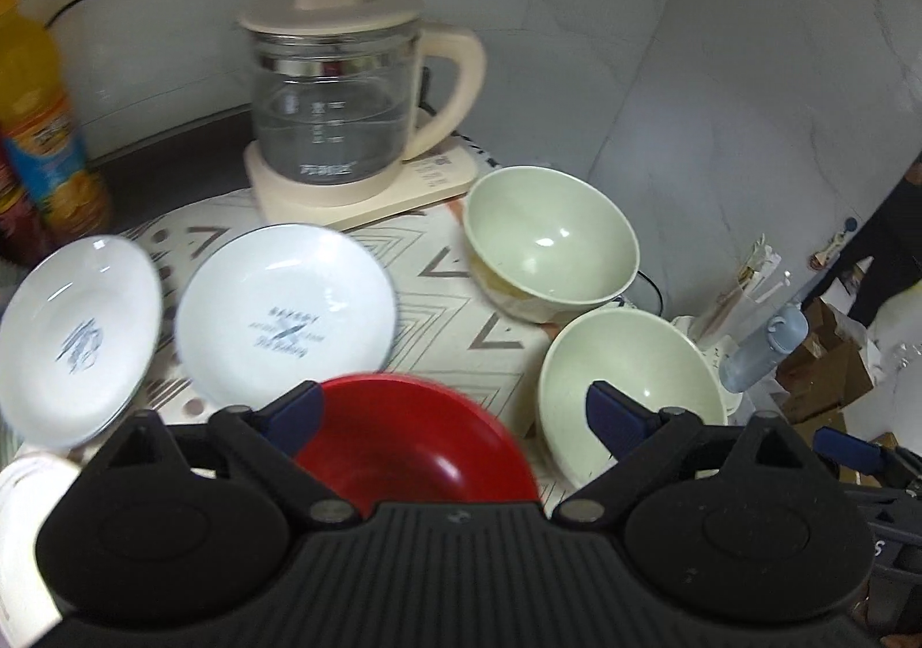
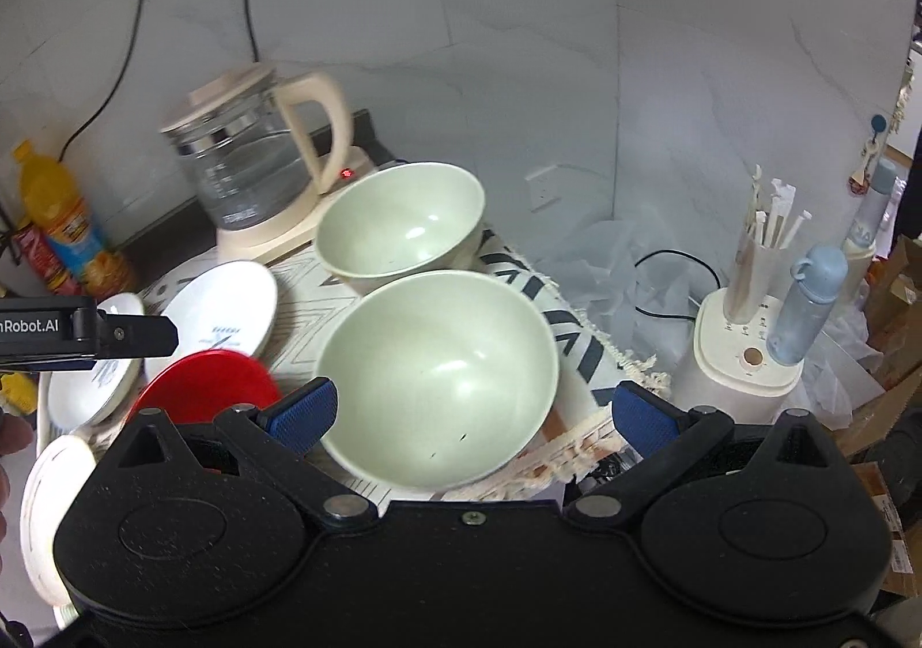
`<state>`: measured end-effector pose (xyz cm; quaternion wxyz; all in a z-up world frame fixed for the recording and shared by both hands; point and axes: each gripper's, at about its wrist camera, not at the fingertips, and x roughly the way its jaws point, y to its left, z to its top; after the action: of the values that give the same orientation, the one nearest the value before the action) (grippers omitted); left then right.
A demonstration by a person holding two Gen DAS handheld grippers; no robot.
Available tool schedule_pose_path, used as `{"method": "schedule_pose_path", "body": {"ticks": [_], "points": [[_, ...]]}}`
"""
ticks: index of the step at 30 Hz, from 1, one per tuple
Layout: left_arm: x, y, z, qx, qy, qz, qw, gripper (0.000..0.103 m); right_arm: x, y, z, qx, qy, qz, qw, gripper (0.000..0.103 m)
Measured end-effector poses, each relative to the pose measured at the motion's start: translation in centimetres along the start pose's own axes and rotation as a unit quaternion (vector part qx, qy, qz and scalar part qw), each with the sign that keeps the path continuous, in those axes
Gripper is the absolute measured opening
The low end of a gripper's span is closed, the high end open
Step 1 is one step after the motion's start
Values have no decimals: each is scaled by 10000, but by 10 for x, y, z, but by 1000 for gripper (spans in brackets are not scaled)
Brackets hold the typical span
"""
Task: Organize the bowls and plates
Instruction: 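Close both grippers on the rim of the large pale green bowl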
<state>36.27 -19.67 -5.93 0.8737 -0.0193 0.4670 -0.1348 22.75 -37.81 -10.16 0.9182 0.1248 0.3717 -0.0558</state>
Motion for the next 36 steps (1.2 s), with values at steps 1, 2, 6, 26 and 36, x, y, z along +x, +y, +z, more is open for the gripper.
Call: {"method": "schedule_pose_path", "body": {"ticks": [1, 2, 6, 26, 36], "points": [[5, -2, 4, 21, 34, -53, 10000, 91, 3, -2, 1, 30, 21, -21, 10000, 97], [8, -4, 7, 55, 41, -105, 9999, 90, 7, -4, 3, 70, 54, -39, 10000, 93], [26, -14, 18, 209, 129, -262, 9994, 84, 21, -14, 6, 264, 177, -104, 9994, 81], [129, -32, 23, 259, 1634, -969, 9814, 14, 79, -31, -3, 638, 1075, -358, 9915, 23], [124, -41, 21, 330, 1558, -863, 9835, 11, 86, -34, -4, 580, 1141, -193, 9916, 14]]}}
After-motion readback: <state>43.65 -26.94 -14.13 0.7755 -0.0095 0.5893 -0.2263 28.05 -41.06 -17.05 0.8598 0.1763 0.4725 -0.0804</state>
